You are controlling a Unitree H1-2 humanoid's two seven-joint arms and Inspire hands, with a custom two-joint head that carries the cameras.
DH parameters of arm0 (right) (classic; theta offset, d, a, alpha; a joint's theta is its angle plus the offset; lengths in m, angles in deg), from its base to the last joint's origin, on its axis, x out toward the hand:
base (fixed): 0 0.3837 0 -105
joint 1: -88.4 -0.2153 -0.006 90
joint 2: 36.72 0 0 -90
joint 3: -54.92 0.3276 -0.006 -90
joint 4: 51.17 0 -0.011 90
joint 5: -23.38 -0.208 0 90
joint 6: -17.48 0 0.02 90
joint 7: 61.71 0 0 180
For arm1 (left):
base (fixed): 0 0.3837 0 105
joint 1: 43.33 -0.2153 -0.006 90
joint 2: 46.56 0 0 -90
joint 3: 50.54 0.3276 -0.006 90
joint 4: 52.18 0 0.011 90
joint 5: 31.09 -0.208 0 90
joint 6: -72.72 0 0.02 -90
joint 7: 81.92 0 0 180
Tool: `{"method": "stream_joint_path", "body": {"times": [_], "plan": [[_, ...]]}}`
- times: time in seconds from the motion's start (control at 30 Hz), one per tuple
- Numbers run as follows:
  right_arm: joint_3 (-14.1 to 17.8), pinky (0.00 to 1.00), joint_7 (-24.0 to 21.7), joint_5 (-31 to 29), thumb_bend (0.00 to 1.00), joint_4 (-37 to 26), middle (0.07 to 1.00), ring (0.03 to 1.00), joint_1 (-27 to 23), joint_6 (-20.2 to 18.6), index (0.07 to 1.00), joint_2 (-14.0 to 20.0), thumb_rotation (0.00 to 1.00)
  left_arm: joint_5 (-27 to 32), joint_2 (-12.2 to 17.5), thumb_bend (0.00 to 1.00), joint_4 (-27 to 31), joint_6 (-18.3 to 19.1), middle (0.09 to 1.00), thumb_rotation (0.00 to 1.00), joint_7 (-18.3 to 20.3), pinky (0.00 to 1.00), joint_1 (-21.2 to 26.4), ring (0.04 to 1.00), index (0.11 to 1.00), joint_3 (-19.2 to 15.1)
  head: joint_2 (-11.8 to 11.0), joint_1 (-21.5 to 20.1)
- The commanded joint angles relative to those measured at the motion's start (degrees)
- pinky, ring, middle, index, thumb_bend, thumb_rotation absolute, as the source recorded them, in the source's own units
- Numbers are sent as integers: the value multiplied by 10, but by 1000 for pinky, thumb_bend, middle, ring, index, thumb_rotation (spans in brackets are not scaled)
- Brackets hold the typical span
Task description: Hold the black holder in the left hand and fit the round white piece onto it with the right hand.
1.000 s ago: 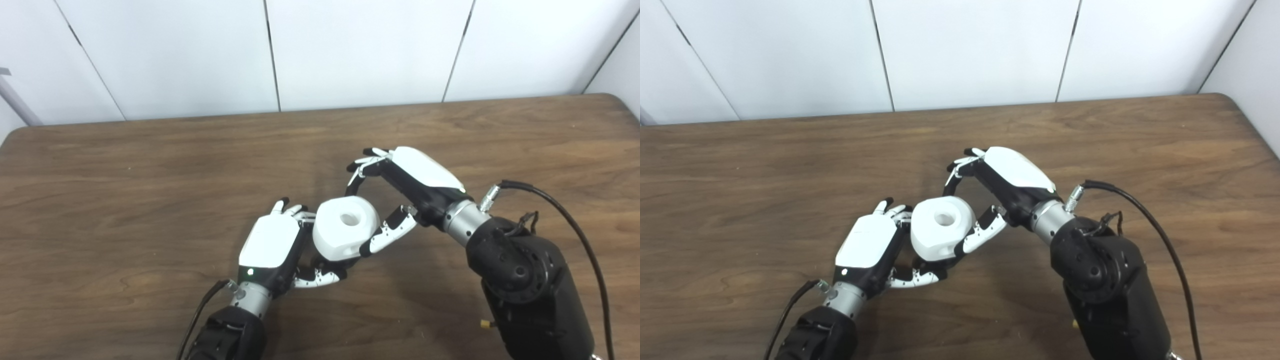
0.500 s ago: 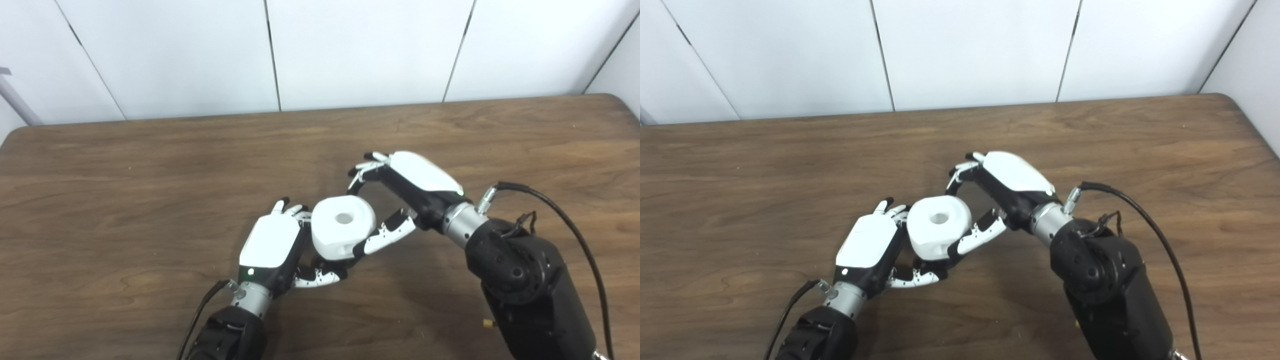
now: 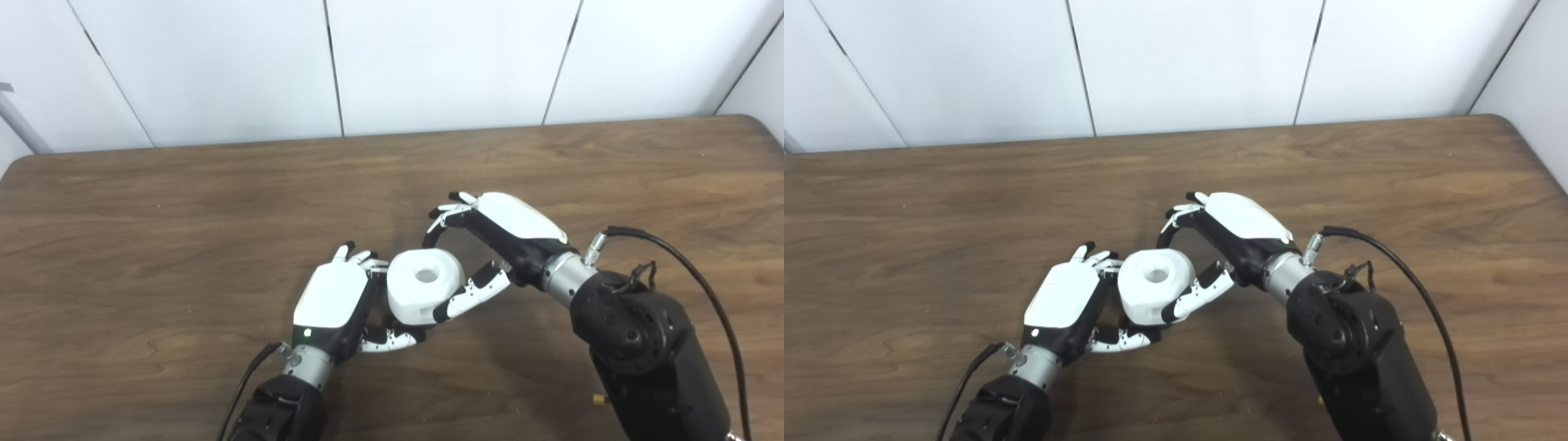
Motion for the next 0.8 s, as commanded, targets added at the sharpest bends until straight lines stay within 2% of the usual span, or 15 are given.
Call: {"method": "stream_joint_path", "body": {"times": [0.0, 0.4, 0.77], "plan": [[8, 1000, 2, 3, 1000, -9, 890, 994, -16, 1, 675, 2, 325, -10, 1, 520, -9, 2, 763, 48, 20, 1000, 1, 879, 487, 7, 1, 0], [20, 1000, -11, 3, 1000, -21, 925, 1000, -20, 3, 735, 12, 358, -9, 2, 520, -13, -1, 760, 48, 12, 1000, 1, 875, 486, 6, 0, -2], [44, 1000, -57, 8, 1000, -60, 950, 1000, -12, -1, 778, 21, 378, -6, 3, 520, -12, 2, 763, 48, 16, 1000, 2, 879, 487, 2, -3, -6]]}}
